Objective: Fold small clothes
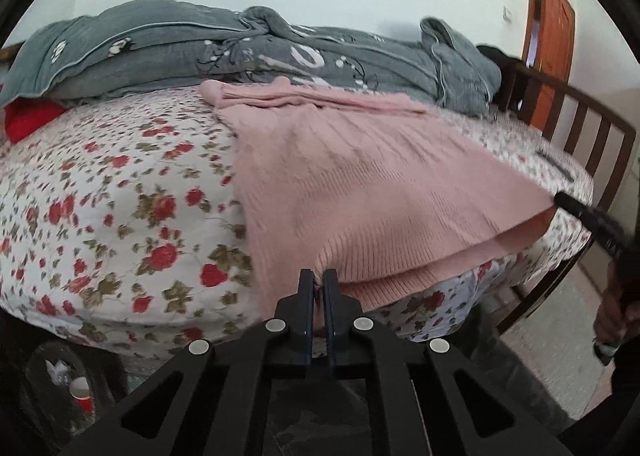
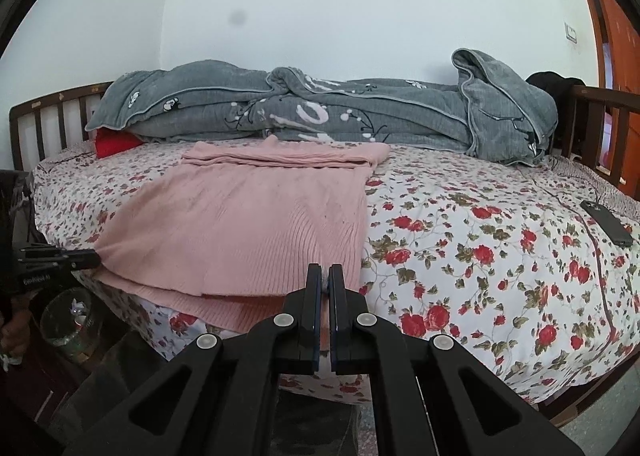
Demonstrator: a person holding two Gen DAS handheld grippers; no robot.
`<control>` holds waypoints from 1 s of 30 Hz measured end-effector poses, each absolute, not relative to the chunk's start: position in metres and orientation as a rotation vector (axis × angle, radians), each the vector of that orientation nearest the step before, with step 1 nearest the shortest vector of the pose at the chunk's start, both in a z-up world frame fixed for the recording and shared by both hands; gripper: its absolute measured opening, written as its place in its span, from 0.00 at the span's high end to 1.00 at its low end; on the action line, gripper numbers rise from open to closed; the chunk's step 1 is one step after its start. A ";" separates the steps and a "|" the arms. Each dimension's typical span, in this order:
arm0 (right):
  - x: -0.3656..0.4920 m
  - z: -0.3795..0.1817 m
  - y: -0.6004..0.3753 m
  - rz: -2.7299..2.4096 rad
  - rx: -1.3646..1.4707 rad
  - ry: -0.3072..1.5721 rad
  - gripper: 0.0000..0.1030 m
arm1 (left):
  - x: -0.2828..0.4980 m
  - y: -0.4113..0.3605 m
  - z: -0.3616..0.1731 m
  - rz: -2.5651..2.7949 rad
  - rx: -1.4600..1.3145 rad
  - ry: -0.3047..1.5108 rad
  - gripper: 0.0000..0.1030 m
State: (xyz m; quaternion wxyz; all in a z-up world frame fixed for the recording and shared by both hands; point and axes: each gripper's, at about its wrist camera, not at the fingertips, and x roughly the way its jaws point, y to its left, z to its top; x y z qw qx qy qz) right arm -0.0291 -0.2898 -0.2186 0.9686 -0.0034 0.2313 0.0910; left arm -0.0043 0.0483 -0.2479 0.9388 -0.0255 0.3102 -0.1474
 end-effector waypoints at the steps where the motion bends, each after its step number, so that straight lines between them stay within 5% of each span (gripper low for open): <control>1: -0.030 -0.218 -0.290 0.186 -0.012 0.466 0.99 | -0.006 0.053 -0.247 -0.311 -0.073 0.632 0.95; 13: -0.016 -0.237 -0.298 0.180 -0.005 0.597 0.97 | -0.002 0.055 -0.265 -0.304 -0.096 0.710 0.97; 17: -0.006 -0.239 -0.298 0.201 0.028 0.634 0.49 | 0.006 0.066 -0.262 -0.304 -0.180 0.723 0.92; 22: 0.012 -0.250 -0.297 0.210 0.120 0.690 0.49 | 0.023 0.074 -0.263 -0.328 -0.275 0.739 0.70; 27: 0.021 -0.261 -0.287 0.192 0.118 0.735 0.50 | 0.032 0.062 -0.261 -0.288 -0.211 0.728 0.64; 30: 0.022 -0.262 -0.283 0.192 0.102 0.736 0.70 | 0.033 0.060 -0.258 -0.256 -0.200 0.709 0.54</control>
